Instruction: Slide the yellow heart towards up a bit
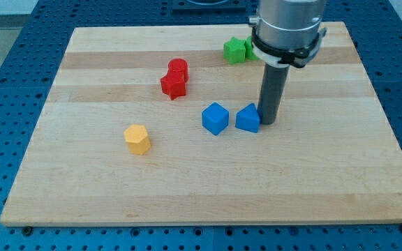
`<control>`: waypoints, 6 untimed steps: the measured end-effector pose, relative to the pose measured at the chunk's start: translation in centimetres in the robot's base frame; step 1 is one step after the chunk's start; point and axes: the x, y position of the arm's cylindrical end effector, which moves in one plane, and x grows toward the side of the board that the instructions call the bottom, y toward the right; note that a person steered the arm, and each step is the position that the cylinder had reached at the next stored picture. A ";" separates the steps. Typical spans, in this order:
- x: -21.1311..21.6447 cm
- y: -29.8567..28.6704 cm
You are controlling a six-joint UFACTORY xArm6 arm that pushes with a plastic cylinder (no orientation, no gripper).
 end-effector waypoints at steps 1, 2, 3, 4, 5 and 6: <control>0.1 0.1; 0.1 0.0; 0.0 1.8; -1.0 3.6; -2.9 3.7; -4.6 3.7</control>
